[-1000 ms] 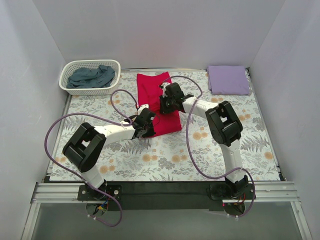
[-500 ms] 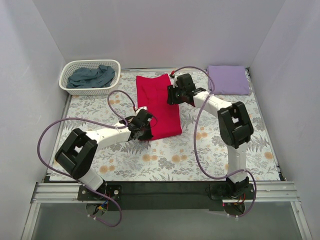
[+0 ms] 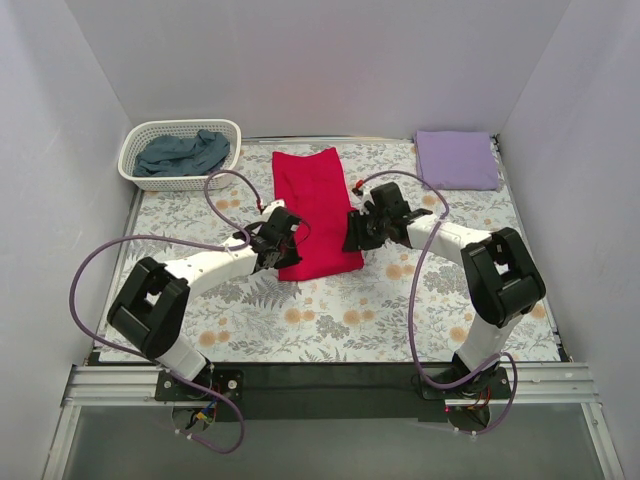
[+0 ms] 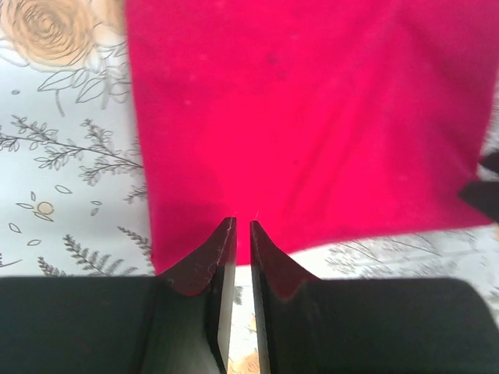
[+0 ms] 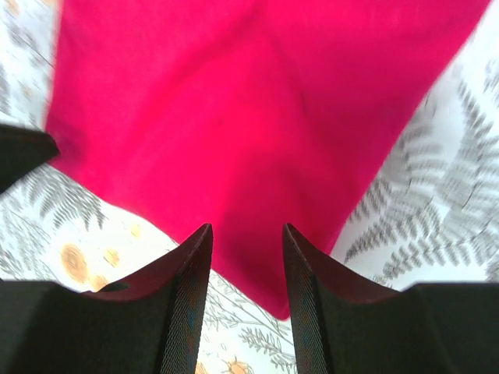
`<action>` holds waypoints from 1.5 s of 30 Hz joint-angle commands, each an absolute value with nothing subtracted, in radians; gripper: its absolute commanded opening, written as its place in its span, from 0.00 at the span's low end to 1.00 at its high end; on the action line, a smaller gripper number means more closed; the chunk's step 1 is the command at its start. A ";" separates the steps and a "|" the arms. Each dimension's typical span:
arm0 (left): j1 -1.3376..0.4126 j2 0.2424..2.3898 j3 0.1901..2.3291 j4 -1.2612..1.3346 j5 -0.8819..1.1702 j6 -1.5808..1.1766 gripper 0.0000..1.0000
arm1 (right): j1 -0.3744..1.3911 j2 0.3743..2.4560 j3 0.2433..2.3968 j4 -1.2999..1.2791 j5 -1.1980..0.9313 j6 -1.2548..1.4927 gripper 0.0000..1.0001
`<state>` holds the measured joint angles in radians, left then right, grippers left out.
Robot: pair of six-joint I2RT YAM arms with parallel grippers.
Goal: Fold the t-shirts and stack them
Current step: Fold the tshirt
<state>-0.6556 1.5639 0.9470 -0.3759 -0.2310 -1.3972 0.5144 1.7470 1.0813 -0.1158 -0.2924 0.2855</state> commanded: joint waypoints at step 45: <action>-0.634 1.397 0.597 -0.377 -0.035 -1.586 0.13 | 0.650 1.845 0.698 0.391 -0.658 0.433 0.31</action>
<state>-0.6315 1.4071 0.6559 -0.3695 -0.0109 -1.5787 0.6590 1.7973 0.7414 0.3672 -0.6811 0.4633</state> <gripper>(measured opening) 0.138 0.314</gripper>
